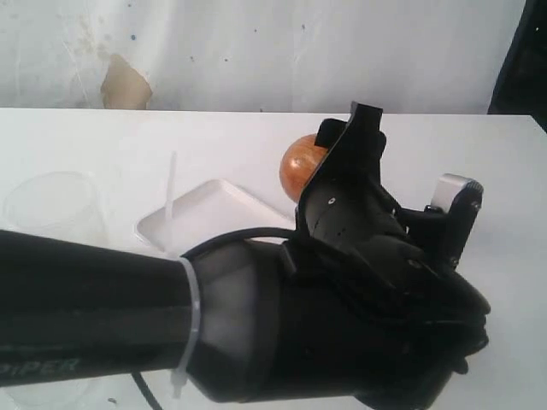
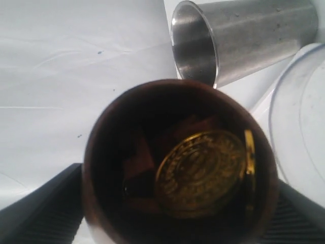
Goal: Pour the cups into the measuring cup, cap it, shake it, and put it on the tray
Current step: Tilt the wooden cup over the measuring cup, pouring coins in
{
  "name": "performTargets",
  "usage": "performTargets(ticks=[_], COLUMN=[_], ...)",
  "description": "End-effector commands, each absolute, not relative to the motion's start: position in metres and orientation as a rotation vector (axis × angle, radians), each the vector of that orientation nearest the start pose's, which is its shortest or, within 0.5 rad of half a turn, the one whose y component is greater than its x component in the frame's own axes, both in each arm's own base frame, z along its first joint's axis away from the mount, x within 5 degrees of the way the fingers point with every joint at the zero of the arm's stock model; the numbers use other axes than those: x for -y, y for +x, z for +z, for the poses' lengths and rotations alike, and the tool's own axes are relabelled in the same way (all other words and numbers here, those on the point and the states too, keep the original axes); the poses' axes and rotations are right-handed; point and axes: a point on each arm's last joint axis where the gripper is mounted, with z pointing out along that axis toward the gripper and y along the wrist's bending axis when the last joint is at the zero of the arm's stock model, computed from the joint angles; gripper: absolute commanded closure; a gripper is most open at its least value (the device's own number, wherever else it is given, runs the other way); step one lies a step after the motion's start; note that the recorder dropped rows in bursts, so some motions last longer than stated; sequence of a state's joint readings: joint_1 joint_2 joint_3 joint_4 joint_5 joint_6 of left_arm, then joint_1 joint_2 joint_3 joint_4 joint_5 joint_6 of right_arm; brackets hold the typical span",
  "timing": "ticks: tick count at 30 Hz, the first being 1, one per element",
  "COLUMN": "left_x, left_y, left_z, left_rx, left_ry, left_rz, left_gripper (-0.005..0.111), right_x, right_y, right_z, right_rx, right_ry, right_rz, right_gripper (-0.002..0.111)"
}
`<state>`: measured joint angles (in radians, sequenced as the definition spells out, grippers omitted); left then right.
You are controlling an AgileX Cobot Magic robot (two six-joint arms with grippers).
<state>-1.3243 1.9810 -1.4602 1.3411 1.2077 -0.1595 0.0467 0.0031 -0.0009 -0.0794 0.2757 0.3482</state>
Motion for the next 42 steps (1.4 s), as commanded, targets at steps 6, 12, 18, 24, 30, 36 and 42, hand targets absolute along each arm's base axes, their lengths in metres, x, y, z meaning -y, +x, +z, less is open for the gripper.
performTargets(ticks=[6, 12, 18, 24, 30, 36, 42], left_x=[0.360, 0.358, 0.352, 0.351, 0.356, 0.360, 0.368], left_y=[0.176, 0.169, 0.167, 0.166, 0.167, 0.166, 0.156], left_z=[0.291, 0.277, 0.262, 0.257, 0.249, 0.241, 0.236], left_rx=[-1.297, -1.187, -1.135, -1.072, -1.027, -1.017, -0.950], left_ry=[1.577, 1.695, 1.746, 1.741, 1.752, 1.752, 1.767], left_rz=[1.133, 1.225, 1.281, 1.317, 1.348, 1.346, 1.351], left_gripper=[0.107, 0.107, 0.107, 0.107, 0.107, 0.107, 0.107], right_x=[-0.001, -0.001, -0.001, -0.001, -0.001, -0.001, -0.001], right_y=[0.055, 0.055, 0.055, 0.055, 0.055, 0.055, 0.055], right_z=[0.190, 0.189, 0.189, 0.190, 0.190, 0.189, 0.189], right_rx=[-1.736, -1.738, -1.738, -1.736, -1.736, -1.738, -1.738], right_ry=[0.209, 0.209, 0.209, 0.209, 0.209, 0.209, 0.209], right_rz=[0.218, 0.217, 0.217, 0.218, 0.218, 0.217, 0.217], right_gripper=[0.108, 0.108, 0.108, 0.108, 0.108, 0.108, 0.108])
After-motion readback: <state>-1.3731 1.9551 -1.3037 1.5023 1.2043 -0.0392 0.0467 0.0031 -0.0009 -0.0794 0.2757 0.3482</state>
